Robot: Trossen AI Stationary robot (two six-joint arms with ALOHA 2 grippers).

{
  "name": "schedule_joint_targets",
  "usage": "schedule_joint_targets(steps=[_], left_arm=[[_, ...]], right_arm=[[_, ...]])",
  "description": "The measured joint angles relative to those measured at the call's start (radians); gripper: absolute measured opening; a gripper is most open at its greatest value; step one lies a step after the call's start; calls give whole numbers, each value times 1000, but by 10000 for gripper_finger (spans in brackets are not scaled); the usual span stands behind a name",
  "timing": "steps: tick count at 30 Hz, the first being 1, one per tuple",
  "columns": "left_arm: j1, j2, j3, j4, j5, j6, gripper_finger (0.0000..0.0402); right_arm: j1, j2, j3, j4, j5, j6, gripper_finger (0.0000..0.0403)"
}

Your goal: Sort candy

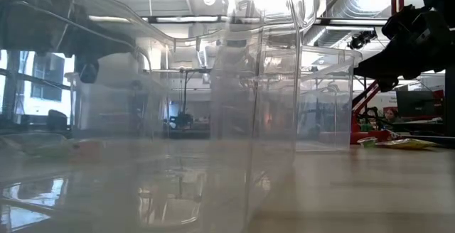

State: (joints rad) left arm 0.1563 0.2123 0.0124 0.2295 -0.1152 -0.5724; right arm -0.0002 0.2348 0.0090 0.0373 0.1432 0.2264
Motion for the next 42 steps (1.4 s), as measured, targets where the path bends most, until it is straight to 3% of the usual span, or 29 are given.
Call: schedule_joint_targets(steps=[26,29,32,34,36,38,42], left_arm=[[0,0,0,0,0,0,1],[0,0,0,0,0,0,1],[0,0,0,0,0,0,1],[0,0,0,0,0,0,1],[0,0,0,0,0,0,1],[0,0,0,0,0,0,1],[0,0,0,0,0,0,1]], right_arm=[[0,0,0,24,0,1,0],[0,1,2,183,2,165,0],[0,1,17,466,9,292,0],[0,2,33,664,-68,248,0],[3,20,91,720,-197,228,0],[18,46,197,525,-331,282,0],[123,168,461,-271,-569,322,0]])
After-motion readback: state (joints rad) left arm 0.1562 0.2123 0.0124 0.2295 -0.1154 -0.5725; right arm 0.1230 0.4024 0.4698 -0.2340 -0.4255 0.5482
